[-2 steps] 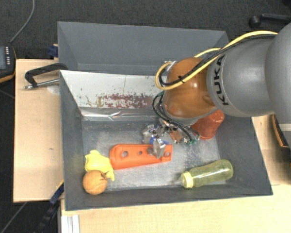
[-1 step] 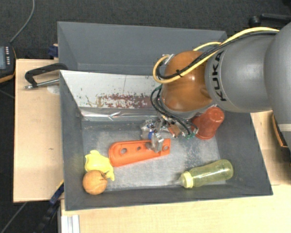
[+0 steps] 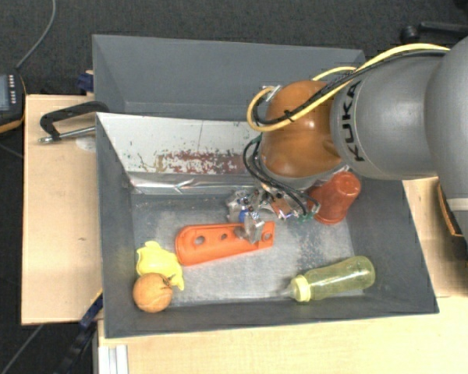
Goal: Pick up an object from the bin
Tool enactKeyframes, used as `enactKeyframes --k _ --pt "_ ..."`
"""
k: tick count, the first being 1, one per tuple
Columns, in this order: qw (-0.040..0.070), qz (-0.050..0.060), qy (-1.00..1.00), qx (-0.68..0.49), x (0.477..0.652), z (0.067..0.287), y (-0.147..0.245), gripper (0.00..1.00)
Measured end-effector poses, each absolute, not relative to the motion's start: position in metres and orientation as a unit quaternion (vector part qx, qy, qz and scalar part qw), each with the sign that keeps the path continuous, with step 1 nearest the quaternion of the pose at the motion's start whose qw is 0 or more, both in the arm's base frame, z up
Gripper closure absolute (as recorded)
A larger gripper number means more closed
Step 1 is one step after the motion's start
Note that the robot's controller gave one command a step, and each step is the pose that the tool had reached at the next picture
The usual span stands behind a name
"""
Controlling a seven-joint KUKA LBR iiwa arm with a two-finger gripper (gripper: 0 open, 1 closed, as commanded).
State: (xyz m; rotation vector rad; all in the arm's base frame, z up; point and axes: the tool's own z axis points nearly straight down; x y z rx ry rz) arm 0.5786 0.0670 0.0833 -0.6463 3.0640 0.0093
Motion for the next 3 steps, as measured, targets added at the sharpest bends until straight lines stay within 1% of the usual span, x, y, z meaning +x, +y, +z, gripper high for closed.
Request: enactKeyframes --k 2,3 --pt "0.009 0.003 0.976 -0.218 0.576 0.132 0.065 1.00" --pt "0.009 0.003 0.975 -0.222 0.585 0.143 0.059 1.00"
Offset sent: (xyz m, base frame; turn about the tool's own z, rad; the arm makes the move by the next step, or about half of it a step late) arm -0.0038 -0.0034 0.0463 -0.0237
